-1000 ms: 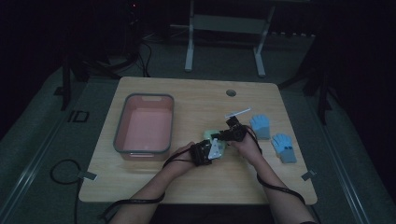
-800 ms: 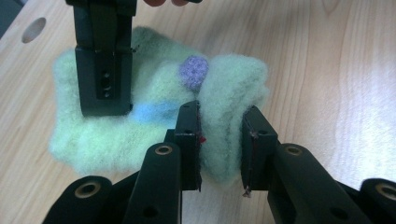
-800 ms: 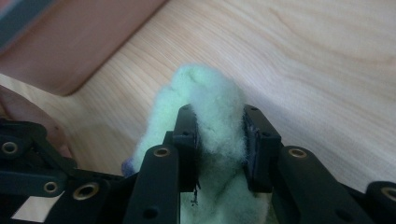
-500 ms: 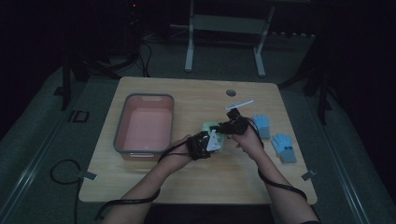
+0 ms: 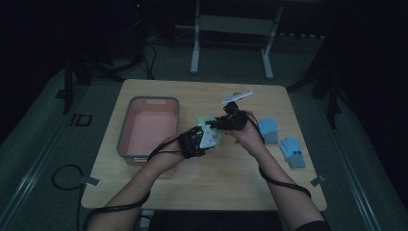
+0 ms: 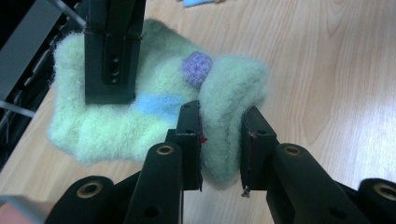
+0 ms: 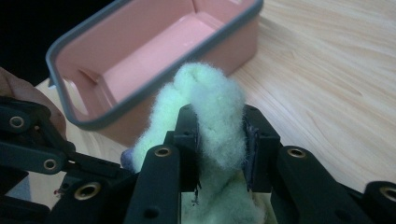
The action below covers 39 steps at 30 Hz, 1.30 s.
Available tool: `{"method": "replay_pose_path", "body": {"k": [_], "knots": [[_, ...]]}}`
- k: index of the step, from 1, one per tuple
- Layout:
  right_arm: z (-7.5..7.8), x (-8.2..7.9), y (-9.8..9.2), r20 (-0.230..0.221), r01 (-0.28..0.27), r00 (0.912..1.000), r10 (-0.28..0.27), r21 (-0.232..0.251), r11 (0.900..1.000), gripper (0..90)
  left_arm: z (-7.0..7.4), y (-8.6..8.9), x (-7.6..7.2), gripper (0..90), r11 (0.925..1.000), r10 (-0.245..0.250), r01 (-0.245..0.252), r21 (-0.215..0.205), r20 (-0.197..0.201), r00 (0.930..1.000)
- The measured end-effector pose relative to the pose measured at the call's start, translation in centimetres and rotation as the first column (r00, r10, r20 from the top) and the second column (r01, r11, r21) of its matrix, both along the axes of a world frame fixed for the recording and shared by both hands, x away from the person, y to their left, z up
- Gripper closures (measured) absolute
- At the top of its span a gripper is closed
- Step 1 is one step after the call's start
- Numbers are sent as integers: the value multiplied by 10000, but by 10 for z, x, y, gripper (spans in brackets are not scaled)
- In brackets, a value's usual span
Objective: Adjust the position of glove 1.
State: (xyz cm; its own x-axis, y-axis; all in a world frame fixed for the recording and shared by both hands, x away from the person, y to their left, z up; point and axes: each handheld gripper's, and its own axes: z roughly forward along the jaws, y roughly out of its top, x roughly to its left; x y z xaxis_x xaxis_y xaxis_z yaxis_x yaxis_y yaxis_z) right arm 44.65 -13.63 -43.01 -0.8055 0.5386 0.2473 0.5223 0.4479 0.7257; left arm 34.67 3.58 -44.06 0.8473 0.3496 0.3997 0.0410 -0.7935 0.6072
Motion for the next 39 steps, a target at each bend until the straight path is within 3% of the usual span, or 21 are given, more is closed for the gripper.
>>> {"method": "replay_pose_path", "body": {"k": [8,13,17,24,28,39], "knots": [[13,2,26,248,-336,9991,338,-67,9994,710,10,21,0,732,9989,311,-314,341,107,9995],[19,1,46,565,-487,9972,488,-33,9988,714,11,36,1,732,9976,586,-589,362,102,9982],[22,2,62,537,-701,9961,706,-107,9975,714,12,46,0,734,9967,729,-731,347,53,9973],[27,3,86,677,-975,9930,970,36,9952,714,16,72,-2,734,9927,1169,-1172,299,131,9931],[29,4,109,638,-1233,9904,1224,107,9923,714,18,92,-4,734,9879,1513,-1514,337,72,9885],[24,6,150,574,-1697,9840,1684,186,9853,714,14,124,-10,734,9789,2017,-2015,339,-25,9794]]}}
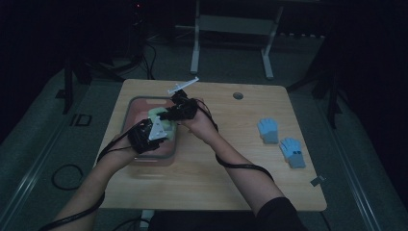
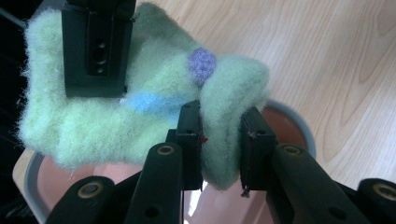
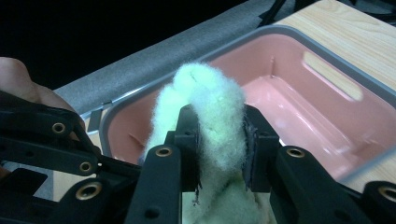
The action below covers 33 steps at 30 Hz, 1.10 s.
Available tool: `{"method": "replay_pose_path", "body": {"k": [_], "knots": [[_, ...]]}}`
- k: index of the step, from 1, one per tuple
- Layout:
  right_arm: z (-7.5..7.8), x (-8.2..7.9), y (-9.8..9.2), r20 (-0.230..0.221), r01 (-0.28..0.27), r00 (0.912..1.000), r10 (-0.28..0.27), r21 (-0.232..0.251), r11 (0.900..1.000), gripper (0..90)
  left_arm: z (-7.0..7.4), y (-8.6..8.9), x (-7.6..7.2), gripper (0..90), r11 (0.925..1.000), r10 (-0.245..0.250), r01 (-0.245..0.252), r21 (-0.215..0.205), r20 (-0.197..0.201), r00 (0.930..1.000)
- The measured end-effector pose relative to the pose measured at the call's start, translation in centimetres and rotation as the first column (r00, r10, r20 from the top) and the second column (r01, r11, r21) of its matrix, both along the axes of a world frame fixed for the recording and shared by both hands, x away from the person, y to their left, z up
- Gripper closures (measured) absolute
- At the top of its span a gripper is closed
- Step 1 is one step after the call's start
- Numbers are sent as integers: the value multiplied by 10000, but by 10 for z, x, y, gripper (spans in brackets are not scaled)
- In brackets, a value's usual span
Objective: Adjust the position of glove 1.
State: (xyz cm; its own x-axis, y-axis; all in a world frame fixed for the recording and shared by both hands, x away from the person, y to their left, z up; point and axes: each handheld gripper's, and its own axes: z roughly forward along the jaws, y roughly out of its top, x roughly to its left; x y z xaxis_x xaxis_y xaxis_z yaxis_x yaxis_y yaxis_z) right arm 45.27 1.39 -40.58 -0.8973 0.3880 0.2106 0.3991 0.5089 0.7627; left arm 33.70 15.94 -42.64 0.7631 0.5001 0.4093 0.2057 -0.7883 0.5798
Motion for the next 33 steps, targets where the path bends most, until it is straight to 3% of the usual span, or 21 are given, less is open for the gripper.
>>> {"method": "replay_pose_path", "body": {"k": [9,13,16,21,24,28,30,33], "knots": [[-7,3,26,-135,-346,9993,348,135,9993,713,-4,25,0,734,9991,232,-223,346,-254,9994],[-19,6,32,-350,-296,9989,303,188,9994,713,-13,28,6,735,9984,253,-225,509,-565,9981],[-35,12,35,-575,-211,9981,213,41,9998,712,-27,30,17,734,9986,239,-188,490,-1075,9939],[-52,24,40,-869,-95,9962,89,-73,9999,707,-38,34,30,733,9977,328,-241,637,-1386,9898],[-58,29,42,-990,-24,9951,6,-183,9998,704,-44,36,39,733,9960,325,-182,872,-1657,9856],[-68,40,42,-1077,276,9936,-335,-560,9980,617,-53,29,57,732,9921,268,6,1257,-2161,9760],[-70,42,39,-987,461,9937,-541,-811,9956,578,-57,24,65,730,9871,321,83,1598,-2484,9681],[-70,43,30,-1041,611,9922,-690,-775,9951,555,-63,19,72,726,9824,484,69,1867,-2901,9558]]}}
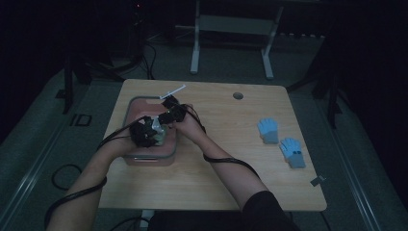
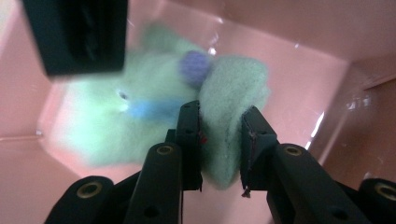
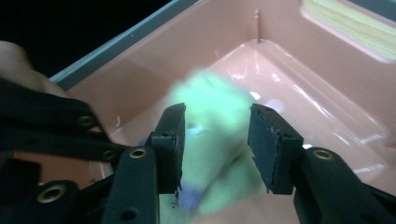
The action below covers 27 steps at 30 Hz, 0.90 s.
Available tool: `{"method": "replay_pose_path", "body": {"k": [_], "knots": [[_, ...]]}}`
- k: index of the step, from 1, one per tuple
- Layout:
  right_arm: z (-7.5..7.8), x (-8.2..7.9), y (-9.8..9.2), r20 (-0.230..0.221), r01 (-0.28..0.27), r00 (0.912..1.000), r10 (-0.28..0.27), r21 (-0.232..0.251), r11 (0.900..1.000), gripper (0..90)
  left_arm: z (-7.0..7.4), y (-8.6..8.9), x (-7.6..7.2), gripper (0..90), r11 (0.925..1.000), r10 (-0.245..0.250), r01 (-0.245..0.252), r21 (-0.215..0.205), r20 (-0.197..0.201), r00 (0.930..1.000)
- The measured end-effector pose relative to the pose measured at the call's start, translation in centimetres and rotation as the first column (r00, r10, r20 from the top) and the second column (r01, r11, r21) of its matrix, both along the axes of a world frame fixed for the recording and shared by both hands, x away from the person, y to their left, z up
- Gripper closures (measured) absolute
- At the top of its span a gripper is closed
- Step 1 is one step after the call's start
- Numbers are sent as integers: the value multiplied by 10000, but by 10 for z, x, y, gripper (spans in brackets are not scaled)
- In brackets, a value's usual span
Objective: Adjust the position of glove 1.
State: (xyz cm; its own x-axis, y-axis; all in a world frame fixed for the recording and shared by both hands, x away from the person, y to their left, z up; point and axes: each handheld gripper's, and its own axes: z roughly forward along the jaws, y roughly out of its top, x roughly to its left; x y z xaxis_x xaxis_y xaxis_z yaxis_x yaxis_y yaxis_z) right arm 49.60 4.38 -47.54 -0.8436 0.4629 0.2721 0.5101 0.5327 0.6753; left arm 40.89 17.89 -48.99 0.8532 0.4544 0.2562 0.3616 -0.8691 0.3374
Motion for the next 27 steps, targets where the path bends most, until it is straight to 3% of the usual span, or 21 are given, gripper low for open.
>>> {"method": "replay_pose_path", "body": {"k": [6,8,11,12,15,16,17,18,21,22,25,27], "knots": [[5,-4,-19,51,63,10000,-64,200,9998,508,-8,-1,5,676,9995,277,-285,-155,-496,9984],[7,-8,-24,144,10,9999,-12,153,9999,498,-8,-1,5,577,9992,337,-348,-198,-542,9980],[12,-12,-34,179,-49,9998,45,192,9998,496,-4,0,1,354,9944,930,-931,-492,-43,9957],[14,-14,-37,218,-51,9998,46,212,9998,489,-2,1,0,333,9930,1008,-1005,-614,20,9949],[21,-19,-49,354,-94,9993,80,384,9992,473,4,6,-1,233,9798,1430,-1413,-1414,18,9897],[21,-19,-49,354,-94,9993,80,384,9992,473,4,6,-1,200,9798,1430,-1413,-1414,18,9897],[25,-23,-58,459,-173,9988,151,472,9987,459,10,9,-3,158,9678,1588,-1569,-1967,-60,9873],[27,-25,-62,570,-199,9982,171,494,9986,448,12,10,-4,156,9623,1596,-1590,-2205,-153,9871],[31,-28,-70,691,-207,9975,167,585,9981,415,16,9,-8,112,9574,1569,-1556,-2434,-141,9875],[33,-31,-79,753,-124,9971,76,641,9979,397,18,7,-10,83,9472,1697,-1683,-2731,-187,9853],[33,-34,-90,658,-7,9978,-36,651,9979,364,21,1,-15,53,9432,1672,-1594,-2916,18,9859],[32,-36,-97,704,-34,9975,-17,725,9974,312,23,-2,-18,43,9354,1611,-1524,-3189,9,9869]]}}
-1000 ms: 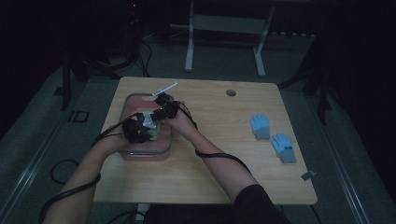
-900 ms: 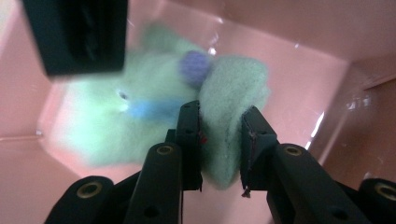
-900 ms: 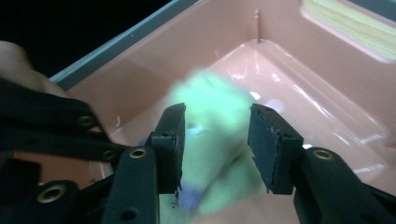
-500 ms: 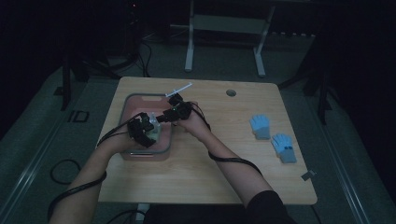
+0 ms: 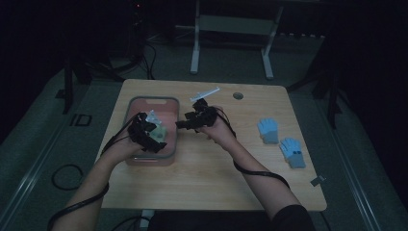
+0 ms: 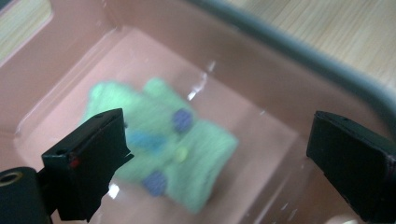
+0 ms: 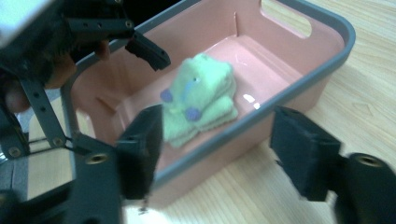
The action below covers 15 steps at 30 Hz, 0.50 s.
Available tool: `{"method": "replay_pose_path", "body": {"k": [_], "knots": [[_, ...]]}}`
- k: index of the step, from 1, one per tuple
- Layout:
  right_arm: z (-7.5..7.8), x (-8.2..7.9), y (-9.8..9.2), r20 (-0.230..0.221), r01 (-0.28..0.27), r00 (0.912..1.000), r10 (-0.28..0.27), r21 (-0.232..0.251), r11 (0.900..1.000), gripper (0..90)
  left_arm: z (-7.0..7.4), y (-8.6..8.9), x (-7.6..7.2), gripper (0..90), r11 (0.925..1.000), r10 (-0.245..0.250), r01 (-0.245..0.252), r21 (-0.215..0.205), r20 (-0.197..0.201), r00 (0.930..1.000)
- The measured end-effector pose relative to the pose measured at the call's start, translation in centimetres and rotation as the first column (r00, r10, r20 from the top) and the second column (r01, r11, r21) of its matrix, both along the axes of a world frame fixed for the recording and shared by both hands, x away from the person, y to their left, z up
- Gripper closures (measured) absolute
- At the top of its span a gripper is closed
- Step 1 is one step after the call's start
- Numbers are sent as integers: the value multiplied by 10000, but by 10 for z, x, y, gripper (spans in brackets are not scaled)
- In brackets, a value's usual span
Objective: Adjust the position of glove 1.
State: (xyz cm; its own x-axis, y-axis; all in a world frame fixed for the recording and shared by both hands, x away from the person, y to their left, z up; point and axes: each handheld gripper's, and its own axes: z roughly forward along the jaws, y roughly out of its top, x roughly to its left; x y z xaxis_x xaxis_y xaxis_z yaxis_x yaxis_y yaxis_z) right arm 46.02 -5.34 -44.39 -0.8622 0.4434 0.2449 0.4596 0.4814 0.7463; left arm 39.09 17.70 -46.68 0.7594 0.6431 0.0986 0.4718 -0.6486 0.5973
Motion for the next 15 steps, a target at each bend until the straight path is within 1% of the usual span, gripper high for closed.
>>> {"method": "replay_pose_path", "body": {"k": [1,2,4,5,6,7,8,9,10,11,12,13,14,15], "knots": [[0,0,0,0,0,10000,0,0,10000,312,0,0,0,41,10000,0,0,0,0,10000],[-2,-2,-7,-79,-123,9999,124,60,9999,267,3,-5,-4,42,9995,-124,125,-282,29,9999],[-4,-4,-13,-123,-140,9998,142,167,9998,264,6,-11,-7,41,9988,-242,250,-430,193,9995],[-5,-5,-16,-133,-182,9997,184,180,9997,241,6,-11,-7,41,9988,-242,250,-430,193,9995],[-6,-6,-19,-87,-145,9999,146,187,9997,223,9,-16,-10,41,9974,-345,366,-617,355,9988],[-6,-6,-19,-87,-145,9999,146,187,9997,223,9,-16,-10,41,9974,-345,366,-617,355,9988],[-7,-7,-26,-99,-79,9999,81,137,9999,223,12,-21,-13,41,9965,-430,465,-694,519,9977],[-8,-7,-29,-101,-27,9999,29,183,9998,223,12,-21,-13,41,9965,-430,465,-694,519,9977],[-9,-8,-33,-10,53,10000,-53,152,9999,222,14,-27,-16,41,9944,-463,509,-927,518,9976],[-9,-8,-36,11,38,10000,-38,99,9999,221,14,-27,-16,41,9944,-463,509,-927,518,9976],[-10,-8,-41,-67,57,10000,-56,168,9998,222,16,-33,-20,41,9924,-574,644,-1045,690,9960],[-10,-8,-41,-67,57,10000,-56,168,9998,222,16,-33,-20,41,9924,-574,644,-1045,690,9960],[-12,-8,-49,-3,164,9999,-164,189,9997,222,17,-40,-23,41,9894,-704,804,-1213,845,9939],[-13,-9,-54,145,259,9996,-261,153,9995,222,17,-40,-23,41,9894,-704,804,-1213,845,9939]]}}
